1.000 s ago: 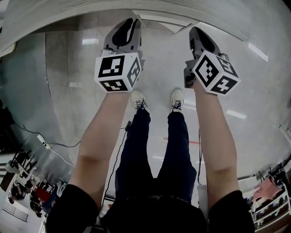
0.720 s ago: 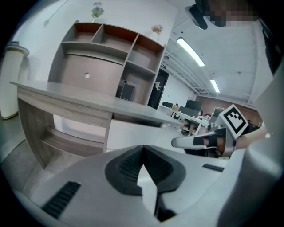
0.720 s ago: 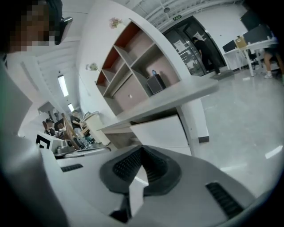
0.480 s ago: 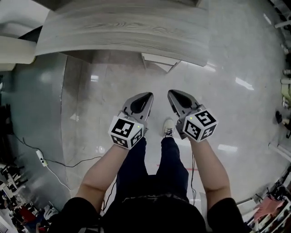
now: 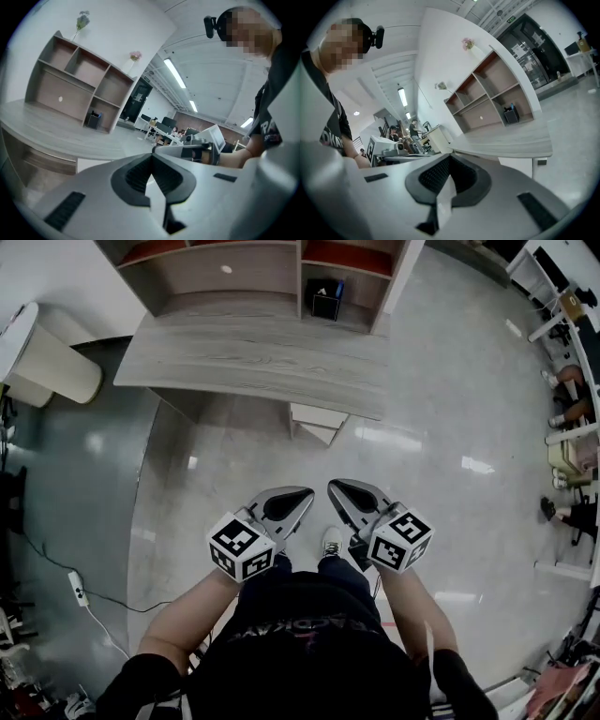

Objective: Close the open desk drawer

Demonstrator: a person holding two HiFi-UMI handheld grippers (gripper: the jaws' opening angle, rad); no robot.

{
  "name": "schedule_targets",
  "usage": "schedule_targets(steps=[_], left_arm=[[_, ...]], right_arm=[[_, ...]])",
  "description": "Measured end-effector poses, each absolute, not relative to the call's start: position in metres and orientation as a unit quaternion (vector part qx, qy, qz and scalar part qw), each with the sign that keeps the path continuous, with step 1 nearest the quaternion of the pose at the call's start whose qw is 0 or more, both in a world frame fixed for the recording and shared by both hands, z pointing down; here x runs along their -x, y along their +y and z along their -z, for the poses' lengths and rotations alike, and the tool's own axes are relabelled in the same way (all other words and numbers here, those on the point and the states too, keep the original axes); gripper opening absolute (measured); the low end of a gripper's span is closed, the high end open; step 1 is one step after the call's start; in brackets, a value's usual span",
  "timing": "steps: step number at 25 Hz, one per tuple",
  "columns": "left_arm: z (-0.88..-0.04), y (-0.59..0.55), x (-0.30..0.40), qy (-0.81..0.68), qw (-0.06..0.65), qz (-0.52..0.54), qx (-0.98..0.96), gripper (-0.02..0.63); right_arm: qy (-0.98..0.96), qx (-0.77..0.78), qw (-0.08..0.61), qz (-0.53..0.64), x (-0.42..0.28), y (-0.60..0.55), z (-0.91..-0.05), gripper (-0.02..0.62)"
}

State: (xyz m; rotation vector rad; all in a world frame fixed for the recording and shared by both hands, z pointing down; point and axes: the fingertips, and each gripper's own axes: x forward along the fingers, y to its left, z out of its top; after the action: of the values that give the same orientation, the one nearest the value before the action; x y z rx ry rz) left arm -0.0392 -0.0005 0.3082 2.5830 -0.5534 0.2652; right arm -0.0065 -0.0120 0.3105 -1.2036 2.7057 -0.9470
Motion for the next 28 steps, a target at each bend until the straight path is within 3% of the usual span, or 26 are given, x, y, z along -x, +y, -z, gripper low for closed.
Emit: schedule_targets(steps=[10, 28], left_arm=[[-0.277, 0.031, 0.053, -0.187, 0.238, -0.087, -0.949, 0.011], [-0.279, 0.053, 0.036, -0.165, 0.217, -0.108, -0.956, 0.011]], right_arm=[[0.905, 0.334, 0.018, 0.264, 0.032, 0.037, -0.255, 0.017], [0.895, 0.338, 0.027, 0.289, 0.023, 0.063, -0.262, 0.017]])
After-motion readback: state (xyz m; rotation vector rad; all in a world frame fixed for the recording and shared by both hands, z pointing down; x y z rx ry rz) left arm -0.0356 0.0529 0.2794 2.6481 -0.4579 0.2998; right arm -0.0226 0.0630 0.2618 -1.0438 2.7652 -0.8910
